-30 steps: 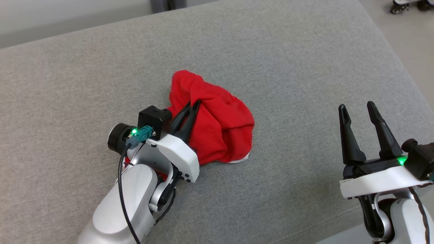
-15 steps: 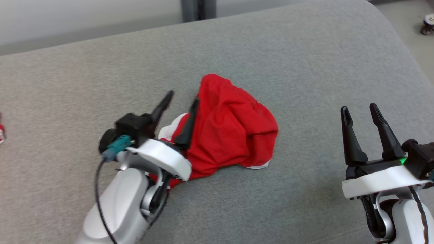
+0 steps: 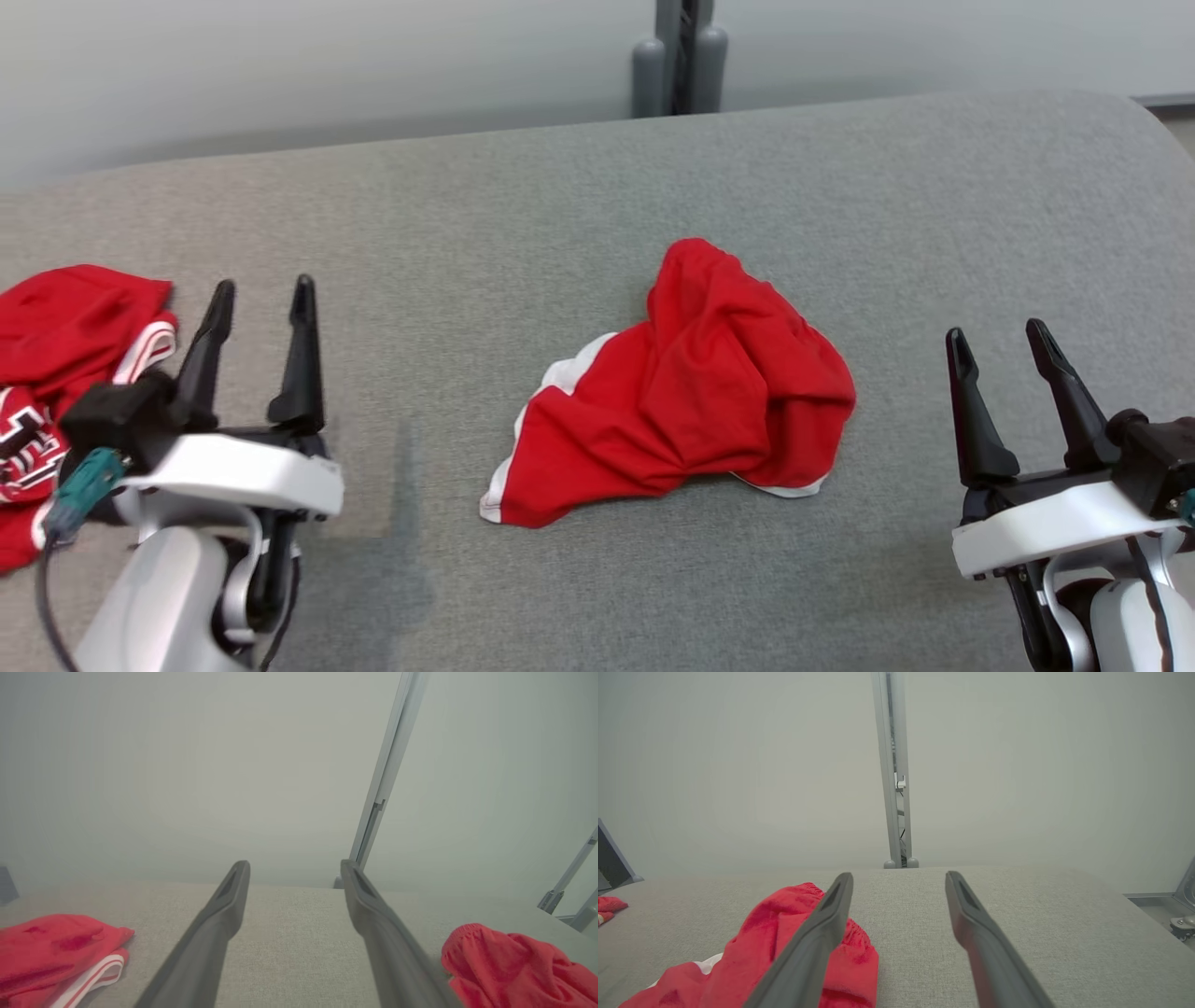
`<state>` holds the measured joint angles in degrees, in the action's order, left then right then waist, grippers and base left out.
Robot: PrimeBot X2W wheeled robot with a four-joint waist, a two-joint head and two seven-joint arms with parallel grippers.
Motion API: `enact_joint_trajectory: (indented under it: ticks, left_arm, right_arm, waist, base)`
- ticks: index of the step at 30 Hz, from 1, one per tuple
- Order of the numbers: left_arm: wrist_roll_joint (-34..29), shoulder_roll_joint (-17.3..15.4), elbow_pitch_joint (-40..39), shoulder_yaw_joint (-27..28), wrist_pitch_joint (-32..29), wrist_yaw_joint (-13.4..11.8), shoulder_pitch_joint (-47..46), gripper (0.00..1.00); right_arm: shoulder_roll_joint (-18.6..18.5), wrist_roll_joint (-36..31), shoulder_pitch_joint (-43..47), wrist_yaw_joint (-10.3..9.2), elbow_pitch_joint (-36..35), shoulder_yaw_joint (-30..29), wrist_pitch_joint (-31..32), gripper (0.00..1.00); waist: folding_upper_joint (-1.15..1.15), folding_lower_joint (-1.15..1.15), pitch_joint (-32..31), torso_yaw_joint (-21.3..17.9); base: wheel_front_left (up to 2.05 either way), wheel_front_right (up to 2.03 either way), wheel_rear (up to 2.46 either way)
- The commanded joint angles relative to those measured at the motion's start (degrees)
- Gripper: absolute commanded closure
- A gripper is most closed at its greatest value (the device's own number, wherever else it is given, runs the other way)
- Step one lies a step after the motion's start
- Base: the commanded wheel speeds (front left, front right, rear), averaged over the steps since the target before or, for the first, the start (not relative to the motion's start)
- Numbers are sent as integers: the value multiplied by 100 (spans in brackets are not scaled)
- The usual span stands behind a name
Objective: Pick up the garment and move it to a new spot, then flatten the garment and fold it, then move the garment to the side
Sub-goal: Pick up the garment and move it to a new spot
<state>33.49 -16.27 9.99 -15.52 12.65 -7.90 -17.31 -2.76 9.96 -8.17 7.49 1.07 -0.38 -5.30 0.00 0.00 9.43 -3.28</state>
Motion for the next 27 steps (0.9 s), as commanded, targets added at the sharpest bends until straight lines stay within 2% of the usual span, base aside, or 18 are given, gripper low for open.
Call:
enact_joint_trajectory:
  ticks: [1,7,13,27]
  left_arm:
    - [23,-67,-52,45,14,-35,93,0]
    - [104,-386,-408,187,-124,-61,584,0]
    - [-28,-578,-999,166,-338,-354,1145,0]
    - [-69,-633,-1517,8,-610,-659,1934,0]
  right_arm:
    - [-24,-46,59,1,-20,-19,27,0]
    - [-25,-218,189,1,-20,13,179,0]
    - [-24,-269,329,1,19,11,273,0]
    - [-24,-65,884,1,-198,-196,417,0]
  waist:
    - [0,0,-110,114]
    - [0,0,-324,252]
    - [0,0,-544,276]
    - [0,0,-995,272]
  base:
    - [0,0,0]
    - [0,0,0]
    - [0,0,0]
    - [0,0,0]
